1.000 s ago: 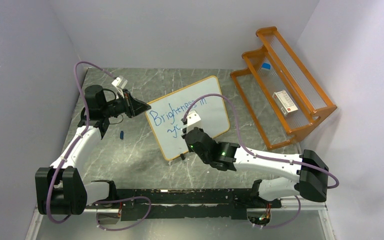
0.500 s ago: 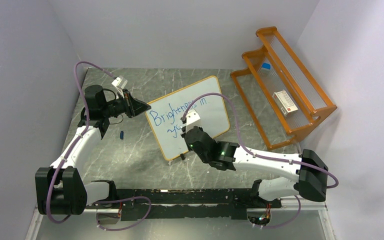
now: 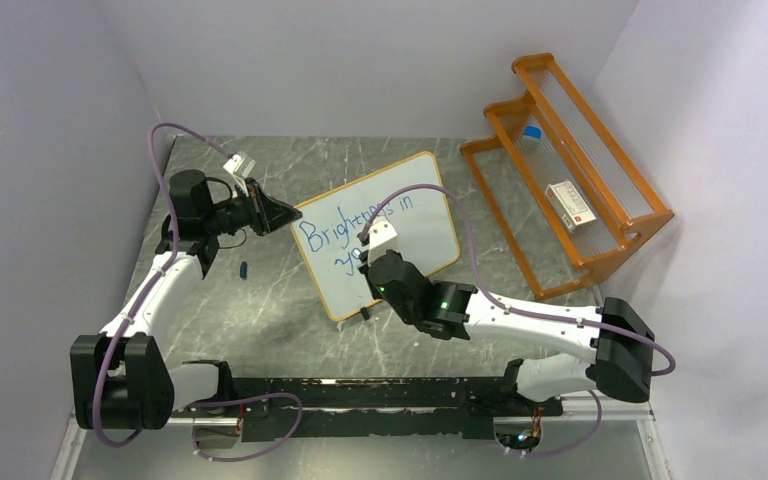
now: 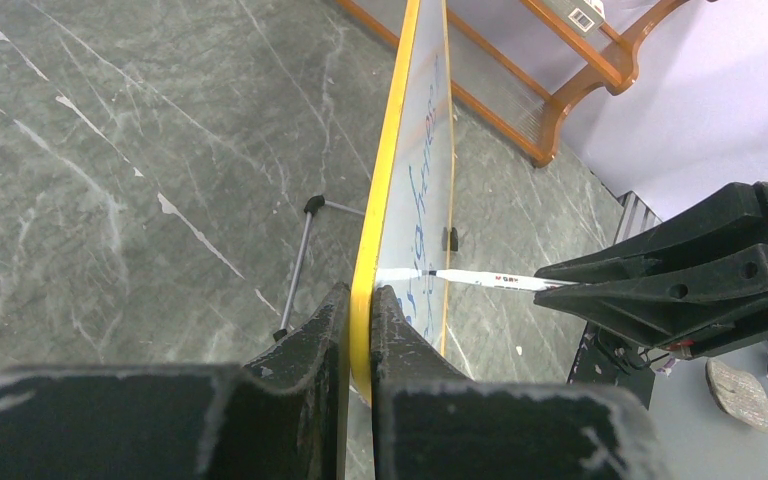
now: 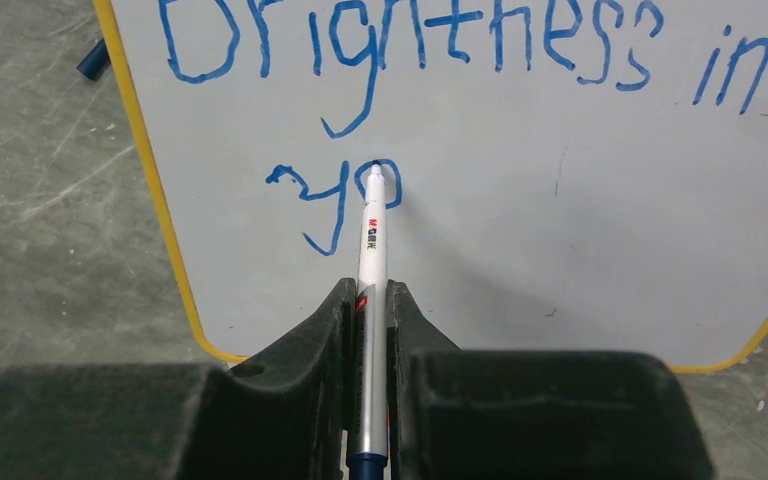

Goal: Write a sentence on the whiteboard

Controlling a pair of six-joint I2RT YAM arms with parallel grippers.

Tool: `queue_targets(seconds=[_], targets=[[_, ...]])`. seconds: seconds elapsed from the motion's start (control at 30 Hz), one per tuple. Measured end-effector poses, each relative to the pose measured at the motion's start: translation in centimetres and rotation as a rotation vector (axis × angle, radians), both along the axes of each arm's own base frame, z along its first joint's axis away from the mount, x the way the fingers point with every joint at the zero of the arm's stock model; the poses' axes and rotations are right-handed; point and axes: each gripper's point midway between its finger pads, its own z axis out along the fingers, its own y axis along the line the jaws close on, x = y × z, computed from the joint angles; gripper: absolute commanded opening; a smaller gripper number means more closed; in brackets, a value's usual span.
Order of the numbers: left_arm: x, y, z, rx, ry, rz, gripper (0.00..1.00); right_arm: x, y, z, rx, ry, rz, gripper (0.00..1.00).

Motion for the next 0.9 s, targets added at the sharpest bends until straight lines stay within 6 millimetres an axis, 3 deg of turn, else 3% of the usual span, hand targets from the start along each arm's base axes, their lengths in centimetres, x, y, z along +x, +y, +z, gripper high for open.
queue_targets(seconds=[0.9], targets=[[0.0, 0.0, 0.0, 0.000, -0.001, -0.001, 0.05, 0.8, -1.5, 0.9, 0.009, -0.015, -0.051, 0.00]])
